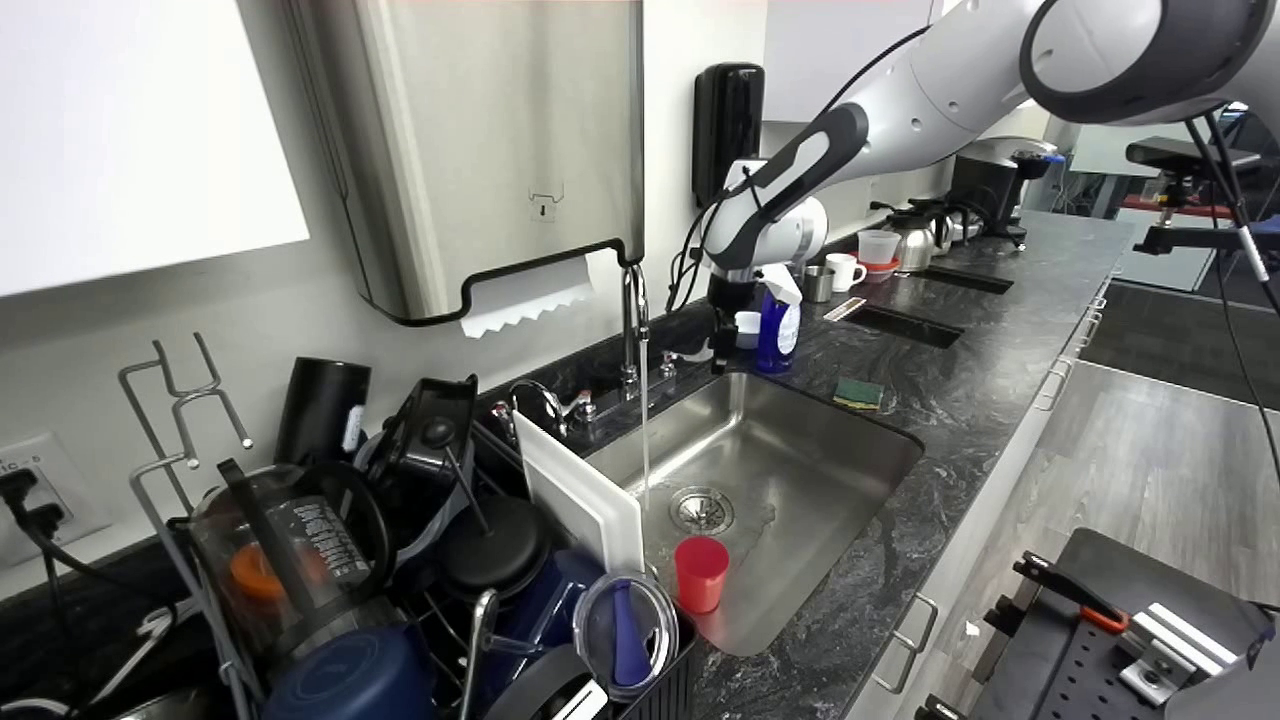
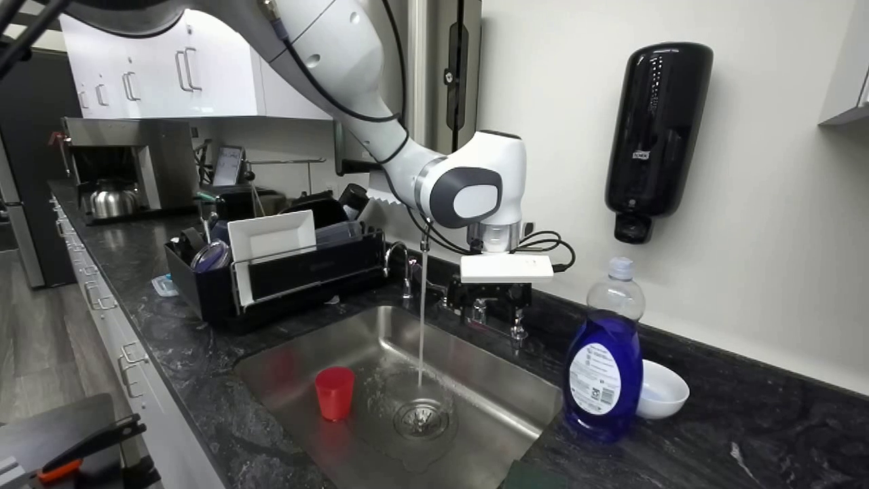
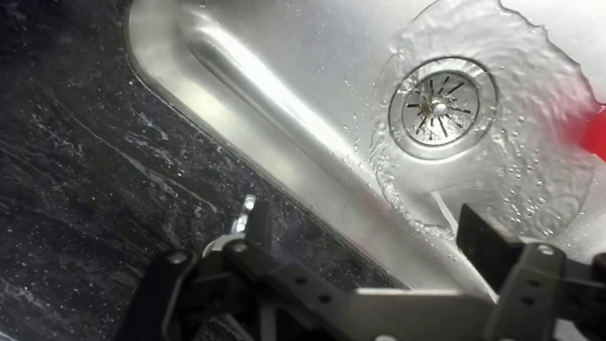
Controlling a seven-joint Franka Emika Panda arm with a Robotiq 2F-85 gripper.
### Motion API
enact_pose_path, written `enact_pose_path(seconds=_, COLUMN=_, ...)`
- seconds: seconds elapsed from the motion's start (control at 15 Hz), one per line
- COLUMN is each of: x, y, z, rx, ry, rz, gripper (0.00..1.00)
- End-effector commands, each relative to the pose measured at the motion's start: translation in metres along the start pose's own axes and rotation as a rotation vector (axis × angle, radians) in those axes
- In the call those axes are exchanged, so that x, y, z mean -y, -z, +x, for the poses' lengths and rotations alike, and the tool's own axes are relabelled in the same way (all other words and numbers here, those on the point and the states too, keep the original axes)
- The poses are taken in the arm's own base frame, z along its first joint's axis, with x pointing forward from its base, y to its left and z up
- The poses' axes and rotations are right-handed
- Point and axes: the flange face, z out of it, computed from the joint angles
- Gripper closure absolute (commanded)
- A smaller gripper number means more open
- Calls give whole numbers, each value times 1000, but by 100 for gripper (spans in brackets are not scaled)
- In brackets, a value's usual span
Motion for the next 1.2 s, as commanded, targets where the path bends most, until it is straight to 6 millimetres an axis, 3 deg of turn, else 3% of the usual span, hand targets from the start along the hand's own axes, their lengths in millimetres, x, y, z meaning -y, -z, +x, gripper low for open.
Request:
enact_pose_path(seconds=0.0, x=-6, y=-3, z=0, rx=6, ry=23, rz=-33, gripper=0)
enact_pose_path(seconds=0.67, x=-2, y=-1, z=0, rx=15, ry=21, rz=-14, gripper=0)
enact_pose_path(seconds=1.13, x=-8, y=-11, z=0, rx=6, ry=35, rz=-54, gripper=0)
